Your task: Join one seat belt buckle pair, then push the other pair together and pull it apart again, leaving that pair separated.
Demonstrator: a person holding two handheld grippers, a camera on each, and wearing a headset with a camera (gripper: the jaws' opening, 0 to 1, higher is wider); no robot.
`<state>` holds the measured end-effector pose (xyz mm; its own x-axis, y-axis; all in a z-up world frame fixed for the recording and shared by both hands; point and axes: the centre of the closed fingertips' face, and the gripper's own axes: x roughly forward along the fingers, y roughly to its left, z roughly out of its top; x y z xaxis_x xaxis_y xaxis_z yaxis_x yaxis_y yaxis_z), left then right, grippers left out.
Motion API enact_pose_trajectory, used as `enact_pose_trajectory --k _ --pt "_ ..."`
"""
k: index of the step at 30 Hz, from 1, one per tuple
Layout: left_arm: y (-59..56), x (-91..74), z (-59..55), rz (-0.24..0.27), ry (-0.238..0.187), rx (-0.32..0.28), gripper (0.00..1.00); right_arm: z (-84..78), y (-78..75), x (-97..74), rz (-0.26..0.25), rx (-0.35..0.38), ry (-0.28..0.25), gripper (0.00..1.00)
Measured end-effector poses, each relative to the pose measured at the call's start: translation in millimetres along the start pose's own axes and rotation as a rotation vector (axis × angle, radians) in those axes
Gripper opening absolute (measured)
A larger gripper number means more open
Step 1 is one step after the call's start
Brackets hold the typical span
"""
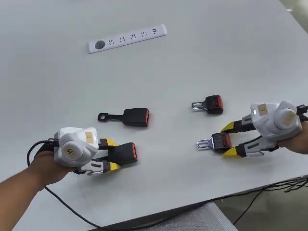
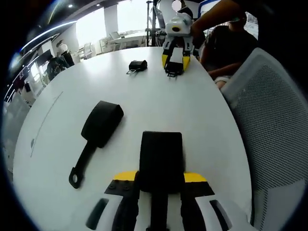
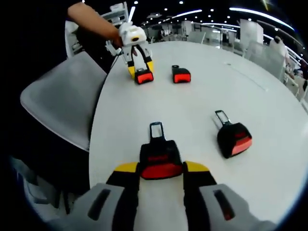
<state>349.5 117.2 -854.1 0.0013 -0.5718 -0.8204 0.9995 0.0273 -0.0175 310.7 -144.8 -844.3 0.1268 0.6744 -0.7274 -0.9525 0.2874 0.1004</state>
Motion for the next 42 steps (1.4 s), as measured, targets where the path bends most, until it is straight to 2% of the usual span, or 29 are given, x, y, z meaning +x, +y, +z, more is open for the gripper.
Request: enact_pose_trajectory --k 9,19,26,36,42 --pt "-0.2 0.1 1.0 -0.018 0.028 0.03 0.33 -1.9 -1.9 -1.6 0.032 -0.034 -0.018 0.34" --pt "-0.3 -0.5 1.9 -0.017 0.042 0.032 0.33 4.5 -3.6 5.8 0.037 -0.015 -0.074 0.33" --pt "0.9 -0.5 -0.2 -0.019 0.048 0.037 0.33 17.9 -3.1 17.5 0.051 -0.019 -0.103 0.33" --pt "2.0 -0.7 -1.8 -0.029 0.053 0.047 0.33 46.0 2.3 37.7 0.092 -0.021 -0.167 0.33" --pt "2.7 -0.6 -2.4 -0.031 0.058 0.048 0.33 59.7 1.4 48.3 0.094 -0.024 -0.184 0.33"
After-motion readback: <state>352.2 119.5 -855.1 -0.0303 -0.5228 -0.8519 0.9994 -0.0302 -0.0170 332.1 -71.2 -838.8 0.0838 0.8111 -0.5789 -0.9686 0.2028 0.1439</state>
